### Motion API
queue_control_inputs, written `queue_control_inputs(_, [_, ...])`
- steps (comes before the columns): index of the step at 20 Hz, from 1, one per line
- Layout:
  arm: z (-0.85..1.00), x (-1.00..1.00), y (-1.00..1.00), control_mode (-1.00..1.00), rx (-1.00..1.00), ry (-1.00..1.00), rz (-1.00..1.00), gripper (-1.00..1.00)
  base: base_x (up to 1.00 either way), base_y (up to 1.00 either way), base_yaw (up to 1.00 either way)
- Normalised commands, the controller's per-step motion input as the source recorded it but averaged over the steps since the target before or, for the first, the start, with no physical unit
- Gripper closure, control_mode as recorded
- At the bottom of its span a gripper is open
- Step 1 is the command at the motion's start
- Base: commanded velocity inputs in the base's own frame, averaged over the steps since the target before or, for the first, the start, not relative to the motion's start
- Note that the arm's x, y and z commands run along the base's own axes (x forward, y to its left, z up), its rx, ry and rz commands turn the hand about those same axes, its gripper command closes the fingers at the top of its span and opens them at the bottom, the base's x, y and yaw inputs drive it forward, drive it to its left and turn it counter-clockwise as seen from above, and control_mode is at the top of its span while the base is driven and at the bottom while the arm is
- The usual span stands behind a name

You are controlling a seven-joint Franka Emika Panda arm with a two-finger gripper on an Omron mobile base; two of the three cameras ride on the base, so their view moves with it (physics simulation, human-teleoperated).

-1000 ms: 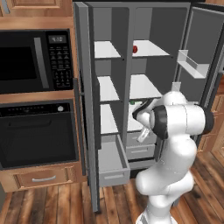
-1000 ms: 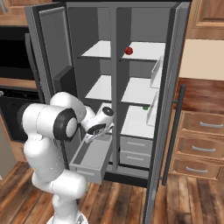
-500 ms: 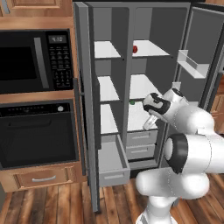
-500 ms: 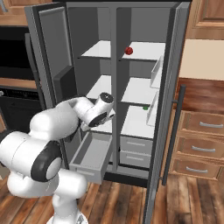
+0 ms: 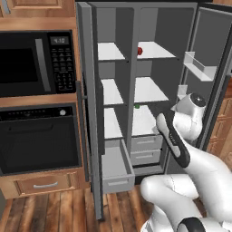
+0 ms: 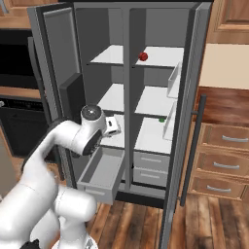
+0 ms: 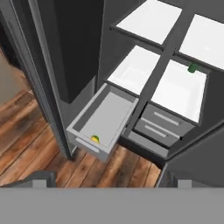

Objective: Take the lemon and bell pepper from the fridge shelf and place them in the freezer drawer to begin freezing them.

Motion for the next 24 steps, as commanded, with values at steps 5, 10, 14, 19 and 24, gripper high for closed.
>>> queue_control_inputs(5, [0.11,-0.99,0.27,-1.0,0.0,-0.01,-0.29,-1.0,0.0,0.0,0.0])
queue_control_inputs(10, [0.0,-0.79,0.38,-1.0,0.0,0.0,-0.24,-1.0,0.0,0.0,0.0])
queue_control_inputs(14, [-0.16,-0.42,0.29,-1.0,0.0,0.01,-0.15,-1.0,0.0,0.0,0.0])
queue_control_inputs(19, [-0.18,-0.19,0.1,-1.0,0.03,0.03,-0.02,-1.0,0.0,0.0,0.0])
queue_control_inputs(24, [-0.1,0.0,-0.17,1.0,0.03,0.0,0.0,-1.0,0.03,-0.35,0.01])
